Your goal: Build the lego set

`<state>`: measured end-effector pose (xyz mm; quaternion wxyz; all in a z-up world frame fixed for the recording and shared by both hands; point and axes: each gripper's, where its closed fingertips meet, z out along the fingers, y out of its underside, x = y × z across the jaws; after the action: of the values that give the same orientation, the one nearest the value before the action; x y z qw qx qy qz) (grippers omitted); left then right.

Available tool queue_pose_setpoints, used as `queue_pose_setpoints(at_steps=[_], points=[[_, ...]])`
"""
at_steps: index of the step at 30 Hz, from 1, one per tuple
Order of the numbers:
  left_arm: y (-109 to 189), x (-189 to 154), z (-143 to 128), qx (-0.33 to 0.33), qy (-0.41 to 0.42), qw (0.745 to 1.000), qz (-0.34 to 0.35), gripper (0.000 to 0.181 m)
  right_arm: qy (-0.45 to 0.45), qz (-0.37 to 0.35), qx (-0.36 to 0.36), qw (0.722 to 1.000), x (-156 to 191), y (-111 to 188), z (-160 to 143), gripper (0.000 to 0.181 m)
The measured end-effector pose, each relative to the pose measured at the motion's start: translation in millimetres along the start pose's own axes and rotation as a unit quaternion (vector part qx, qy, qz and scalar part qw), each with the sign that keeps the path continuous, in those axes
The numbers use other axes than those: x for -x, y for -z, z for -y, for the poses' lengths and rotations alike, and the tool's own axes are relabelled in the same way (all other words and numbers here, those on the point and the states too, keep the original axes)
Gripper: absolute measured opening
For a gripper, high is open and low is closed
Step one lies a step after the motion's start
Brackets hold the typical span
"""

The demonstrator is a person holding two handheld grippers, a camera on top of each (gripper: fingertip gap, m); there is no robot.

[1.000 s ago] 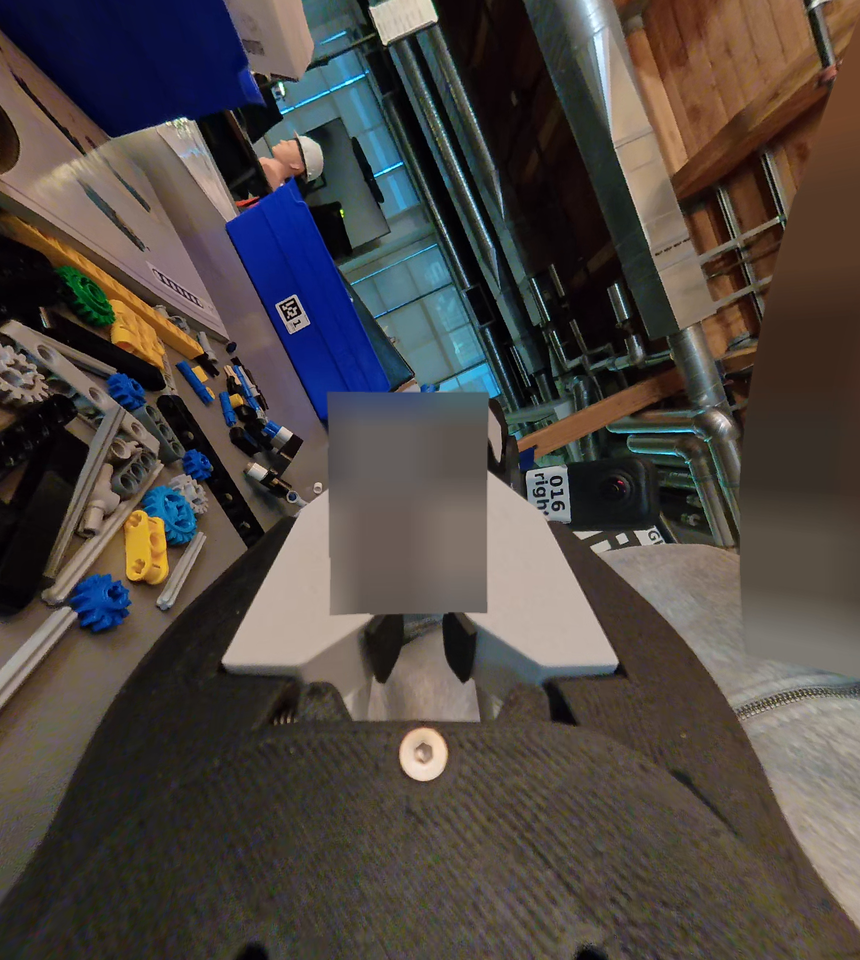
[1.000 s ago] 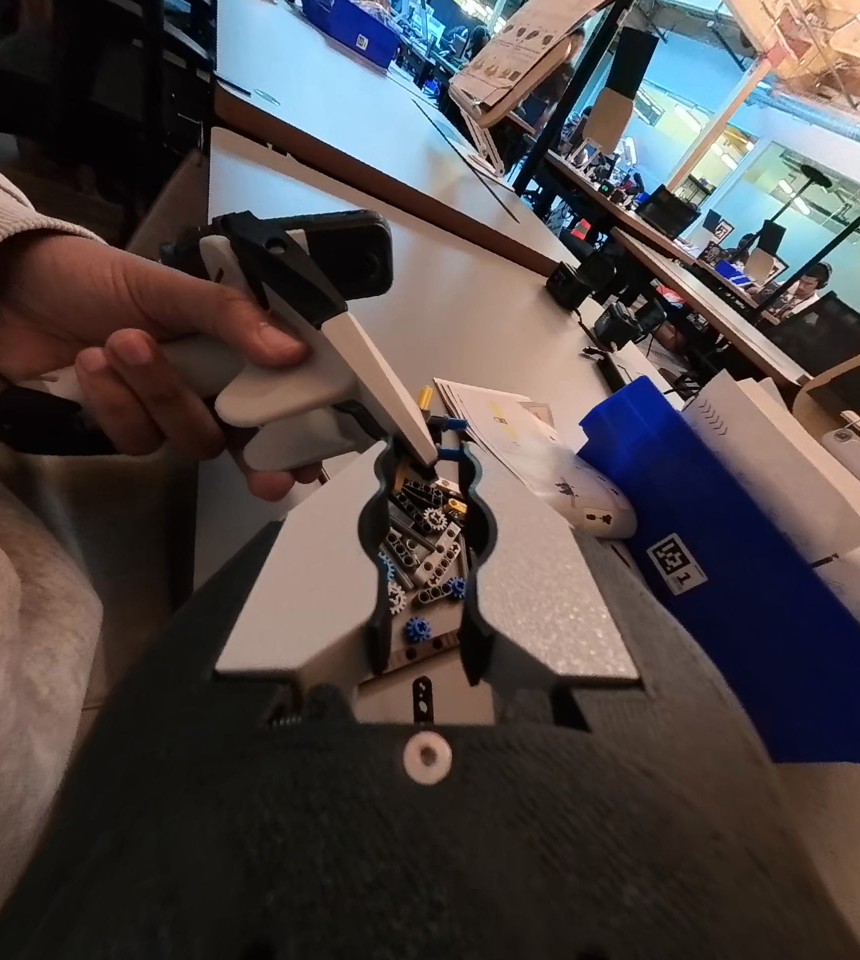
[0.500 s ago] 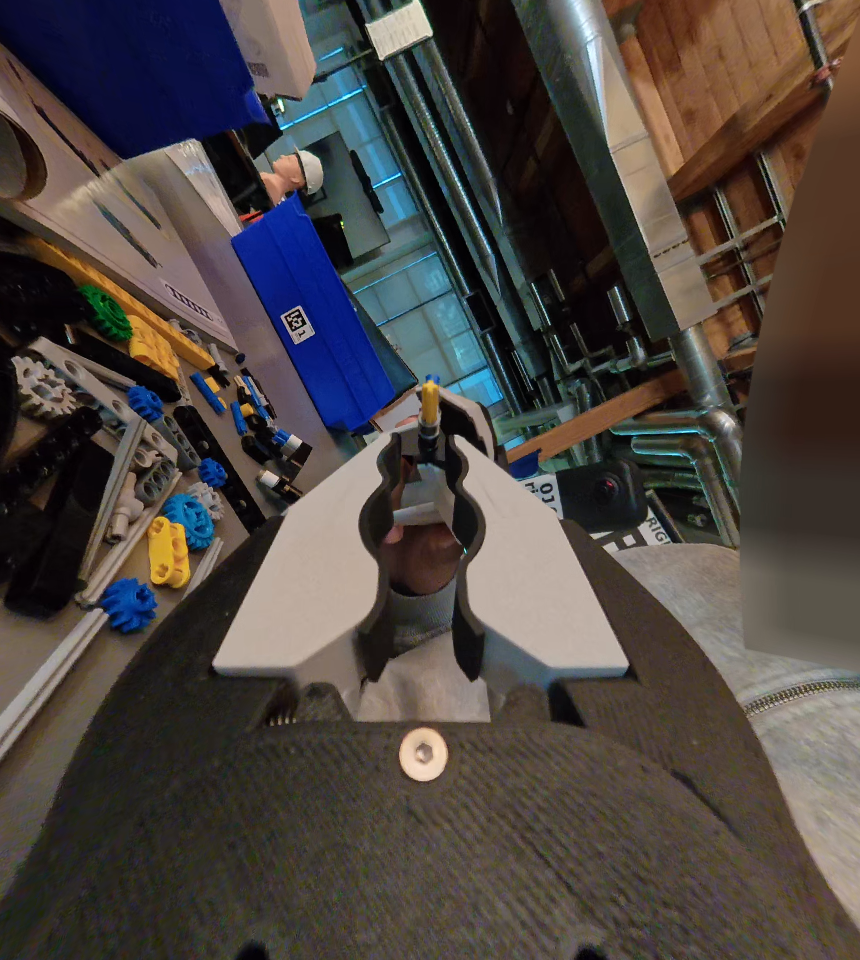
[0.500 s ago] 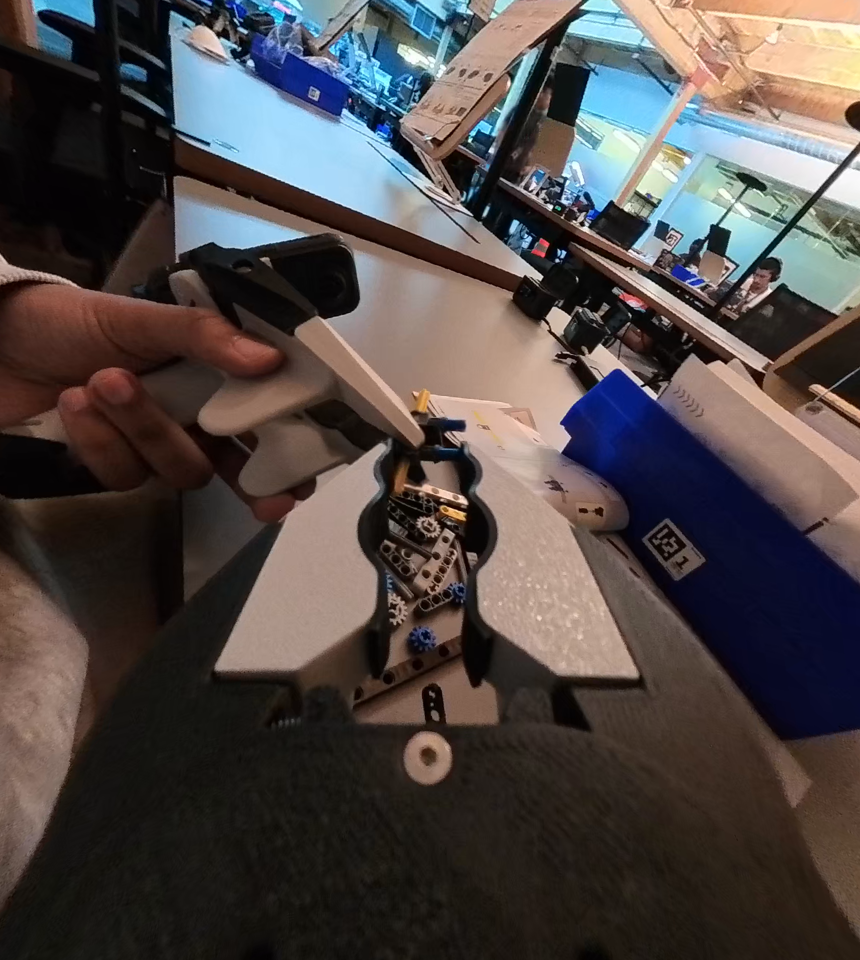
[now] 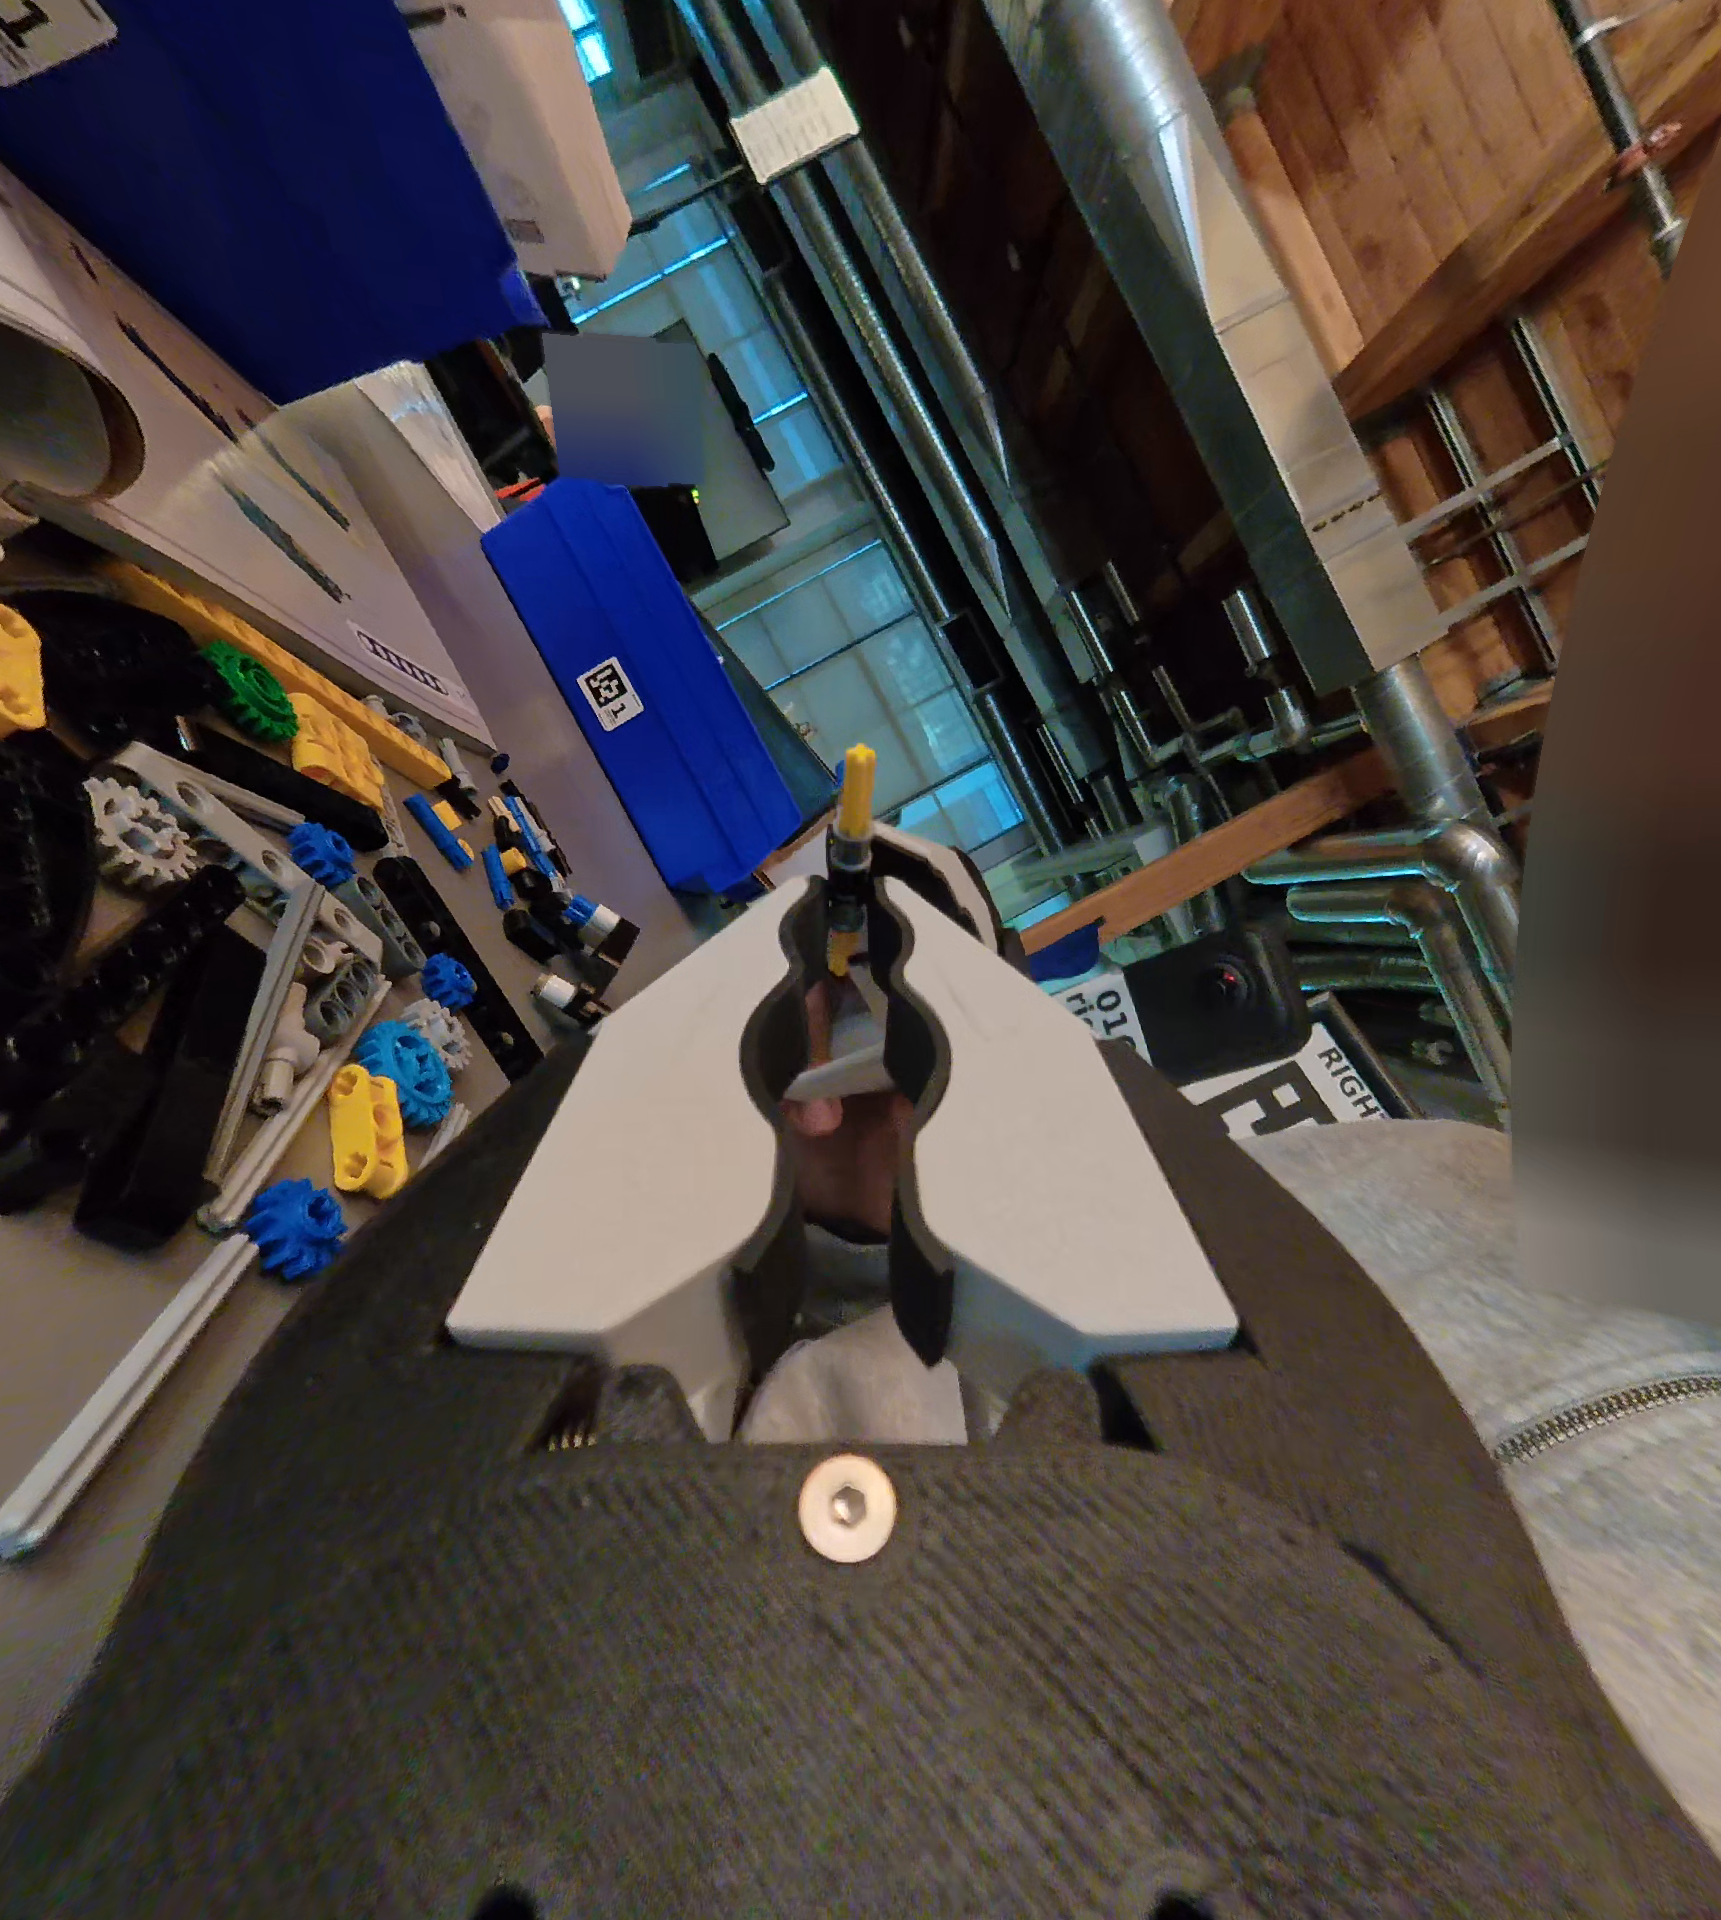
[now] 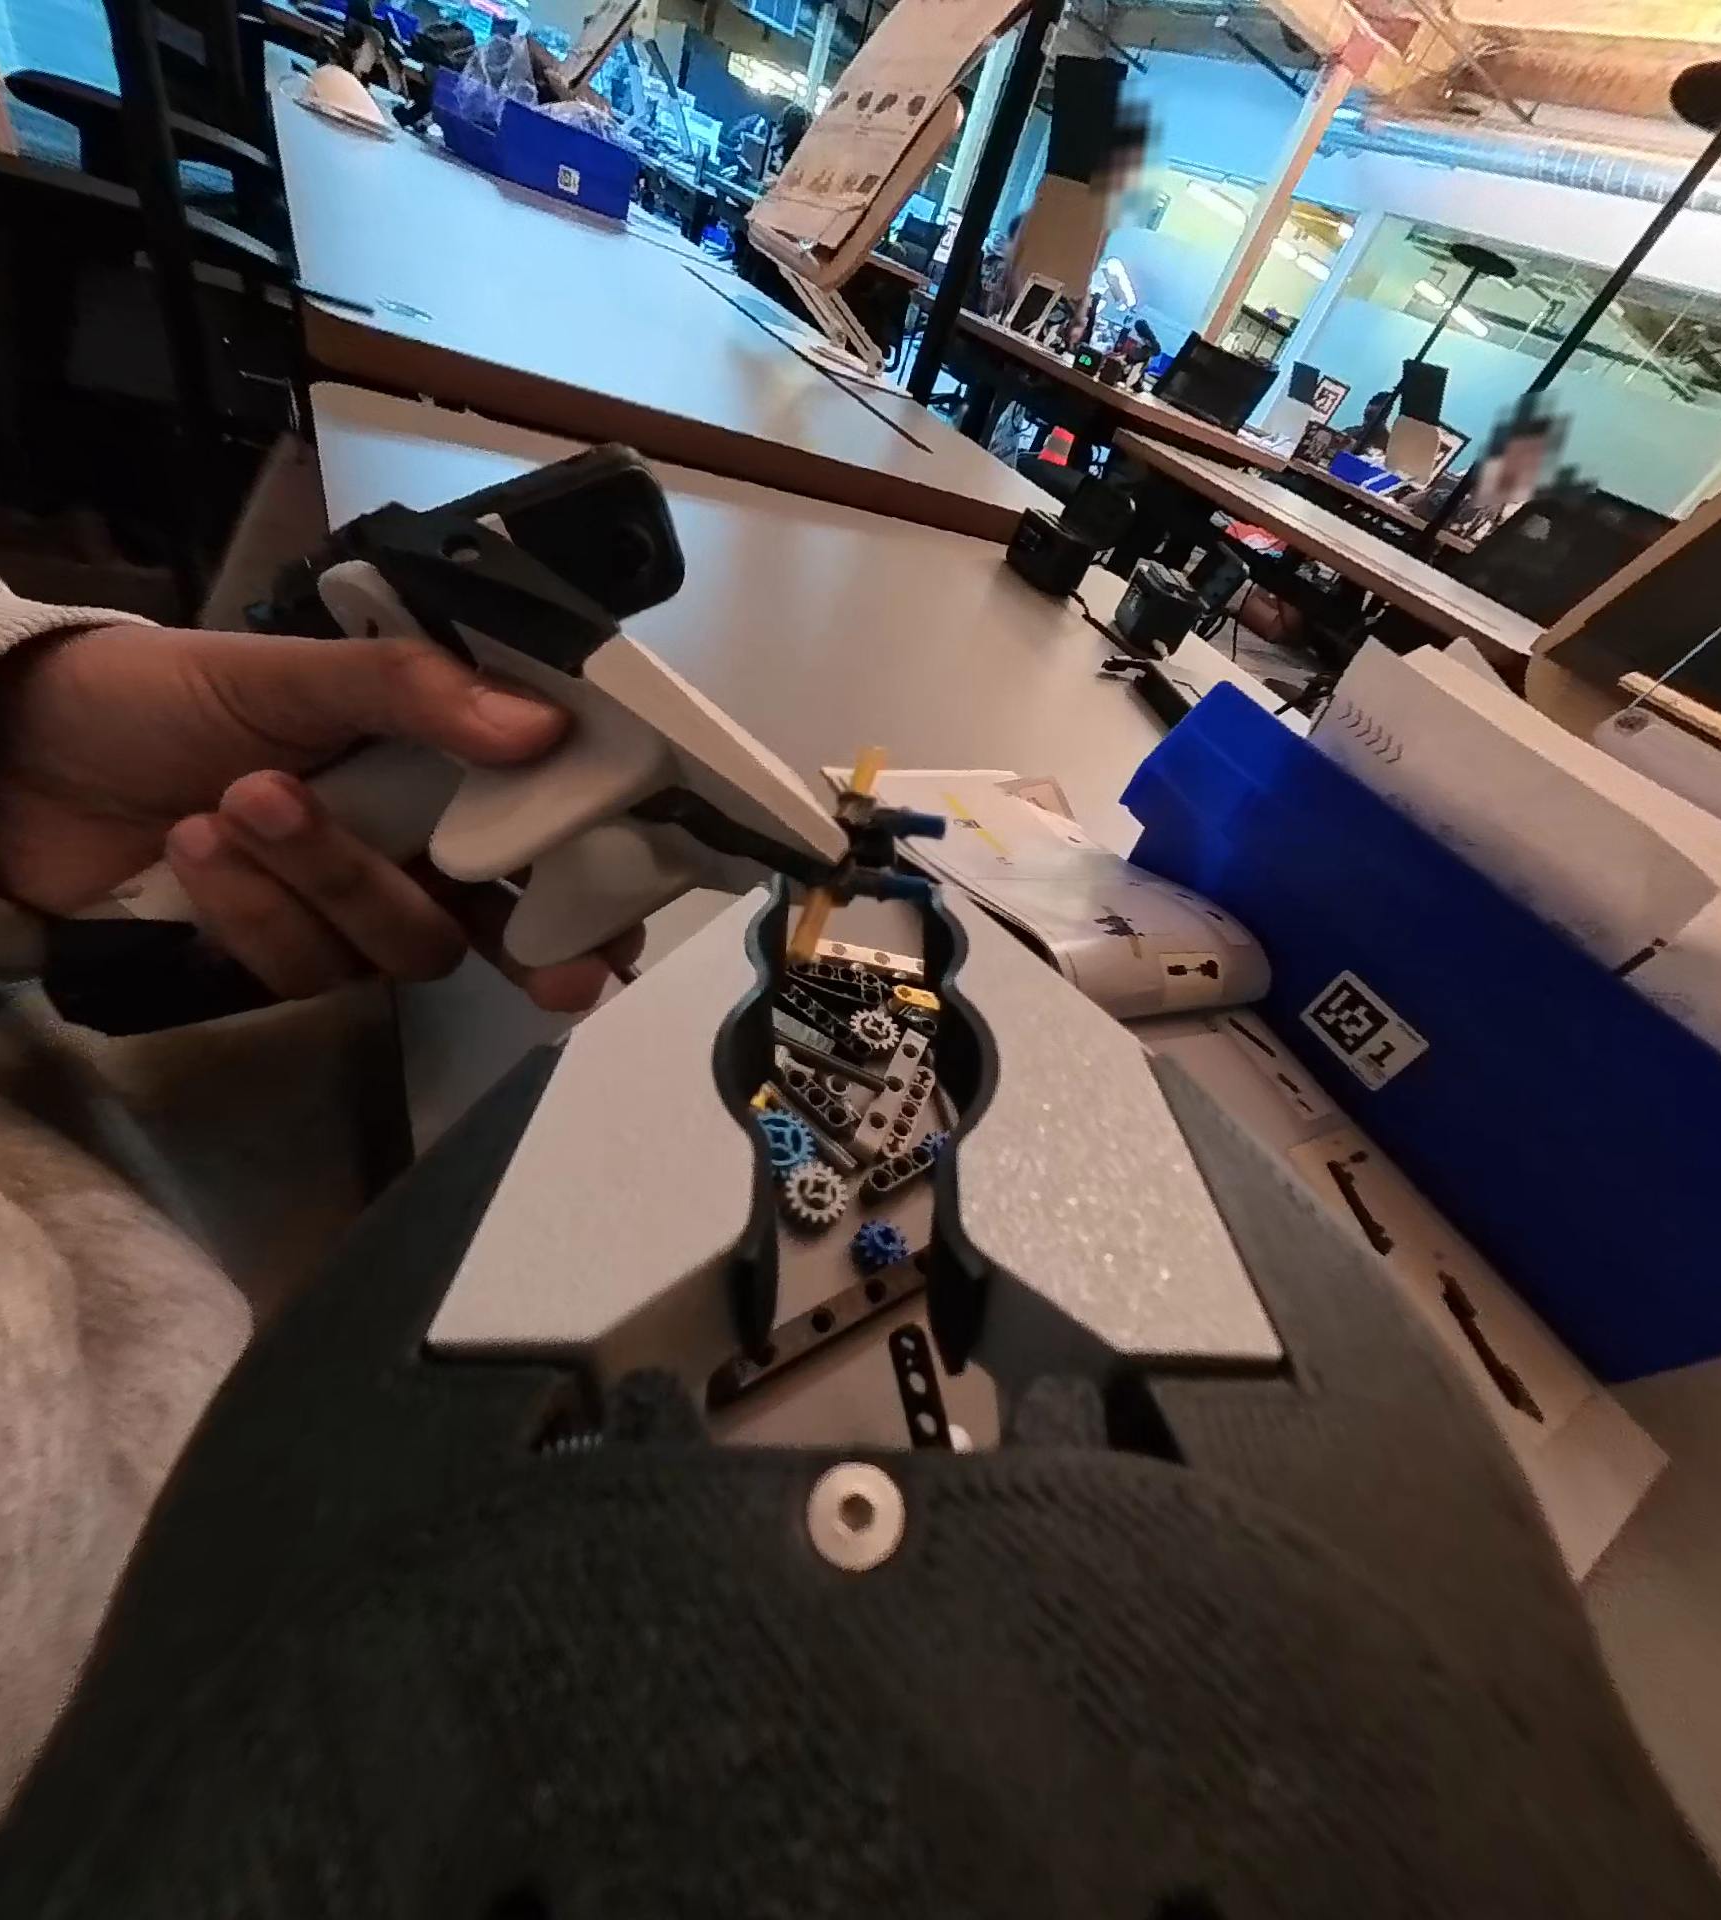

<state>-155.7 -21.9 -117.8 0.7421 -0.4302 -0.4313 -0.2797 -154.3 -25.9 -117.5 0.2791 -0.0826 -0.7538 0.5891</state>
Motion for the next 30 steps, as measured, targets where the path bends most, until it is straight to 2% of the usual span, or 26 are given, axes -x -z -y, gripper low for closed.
queue_pose_setpoints(at_steps=[1, 8, 13, 17, 22, 26, 30], points=[[0, 0, 1, -0.002, -0.004, 1.000, 0.002, 0.006, -0.003, -0.002, -0.003, 1.000, 1, 2, 1, 0.024], [1, 0, 4, -0.010, -0.025, 1.000, 0.011, 0.006, -0.012, 0.008, -0.001, 1.000, 6, 7, -1, 0.024], [0, 2, 3, -0.001, -0.033, 0.999, 0.016, 0.006, -0.051, 0.014, -0.024, 0.998, -2, 12, 2, 0.030], [-3, 4, -4, 0.013, -0.037, 0.999, 0.018, 0.006, -0.108, 0.064, -0.044, 0.991, 3, 12, 2, 0.032], [-4, 5, -6, 0.025, -0.056, 0.998, 0.023, 0.006, -0.148, 0.087, -0.052, 0.984, 1, 12, 0, 0.034], [-6, 6, -9, 0.034, -0.071, 0.997, 0.027, 0.006, -0.155, 0.095, -0.045, 0.982, 2, 11, -3, 0.031], [-5, 0, -6, 0.026, -0.074, 0.997, 0.009, 0.006, -0.160, 0.108, -0.039, 0.980, 1, 14, -2, 0.017]])
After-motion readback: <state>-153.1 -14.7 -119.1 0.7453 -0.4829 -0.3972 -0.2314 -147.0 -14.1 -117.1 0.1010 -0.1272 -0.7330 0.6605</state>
